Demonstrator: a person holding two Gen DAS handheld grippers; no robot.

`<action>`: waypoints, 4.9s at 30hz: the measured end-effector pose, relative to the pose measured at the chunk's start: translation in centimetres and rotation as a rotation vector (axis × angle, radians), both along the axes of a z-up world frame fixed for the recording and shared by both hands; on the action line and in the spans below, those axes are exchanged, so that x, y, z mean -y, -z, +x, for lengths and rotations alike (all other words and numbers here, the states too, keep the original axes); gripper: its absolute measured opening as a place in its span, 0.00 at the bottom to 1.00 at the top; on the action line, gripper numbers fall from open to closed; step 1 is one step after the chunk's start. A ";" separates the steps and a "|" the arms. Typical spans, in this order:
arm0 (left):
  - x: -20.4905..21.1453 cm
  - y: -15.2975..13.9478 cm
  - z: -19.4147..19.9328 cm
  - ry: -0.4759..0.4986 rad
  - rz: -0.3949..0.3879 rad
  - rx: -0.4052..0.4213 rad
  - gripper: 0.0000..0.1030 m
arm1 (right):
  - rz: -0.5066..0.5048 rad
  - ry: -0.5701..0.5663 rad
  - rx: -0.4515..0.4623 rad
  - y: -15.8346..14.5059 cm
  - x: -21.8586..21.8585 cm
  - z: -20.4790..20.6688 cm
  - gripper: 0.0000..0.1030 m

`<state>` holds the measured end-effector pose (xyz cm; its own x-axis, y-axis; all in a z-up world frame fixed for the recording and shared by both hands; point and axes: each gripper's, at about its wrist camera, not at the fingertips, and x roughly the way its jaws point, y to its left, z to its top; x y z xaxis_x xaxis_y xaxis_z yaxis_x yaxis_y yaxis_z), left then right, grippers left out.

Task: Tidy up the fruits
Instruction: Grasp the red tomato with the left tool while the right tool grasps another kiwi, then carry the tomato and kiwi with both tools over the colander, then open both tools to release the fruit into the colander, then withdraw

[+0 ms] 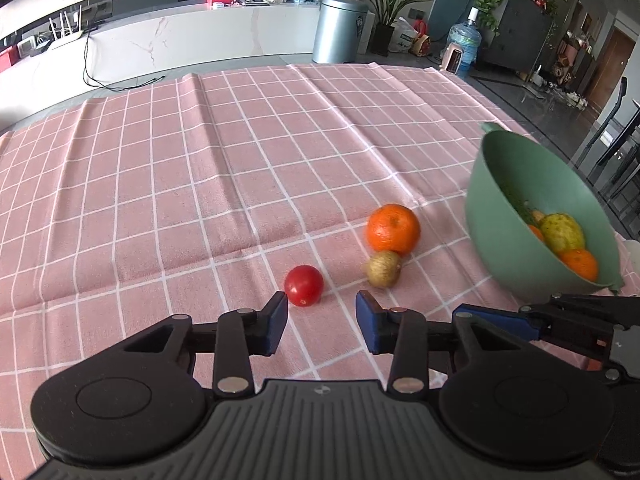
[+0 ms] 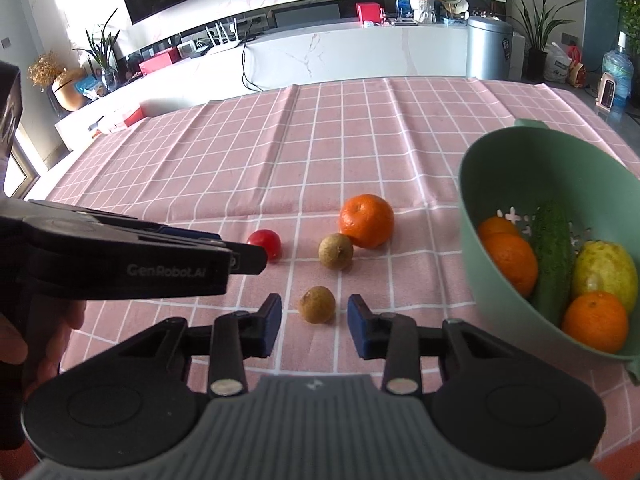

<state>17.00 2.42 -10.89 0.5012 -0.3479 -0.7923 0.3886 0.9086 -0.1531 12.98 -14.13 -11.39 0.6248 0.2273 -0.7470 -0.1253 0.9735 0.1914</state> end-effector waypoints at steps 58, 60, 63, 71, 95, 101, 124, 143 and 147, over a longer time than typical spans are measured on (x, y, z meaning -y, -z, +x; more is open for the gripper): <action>14.5 -8.3 -2.1 0.177 0.002 0.089 0.29 | -0.023 0.196 0.139 -7.2 14.5 -3.6 0.19; 15.5 -8.0 -1.8 0.188 0.015 0.084 0.29 | -0.030 0.210 0.138 -7.1 15.6 -3.3 0.19; 16.5 -7.3 -1.3 0.201 0.035 0.071 0.29 | -0.038 0.215 0.133 -6.8 16.7 -2.5 0.19; 18.7 -5.4 0.4 0.213 0.088 0.041 0.29 | -0.072 0.175 0.093 -5.4 17.6 0.5 0.19; 19.7 -1.7 3.4 0.235 0.141 -0.011 0.29 | -0.116 0.091 -0.024 -1.5 17.4 4.4 0.19; 19.6 -1.7 3.4 0.241 0.139 -0.010 0.32 | -0.121 0.092 -0.026 -1.5 17.4 4.5 0.19; 16.2 -6.3 -1.7 0.182 0.111 0.121 0.39 | -0.051 0.228 0.043 -4.8 17.2 -0.8 0.58; 7.9 -6.5 -5.3 0.068 0.145 0.102 0.41 | 0.009 0.150 0.095 -5.7 8.9 -5.0 0.62; 6.1 -5.9 -5.5 0.048 0.128 0.087 0.41 | -0.003 0.110 0.091 -5.2 7.2 -5.0 0.61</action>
<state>11.46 -3.66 -5.04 0.5547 -0.2724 -0.7862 0.4391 0.8984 -0.0014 7.95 -21.37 -6.18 0.7107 0.1514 -0.6870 -0.0346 0.9829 0.1809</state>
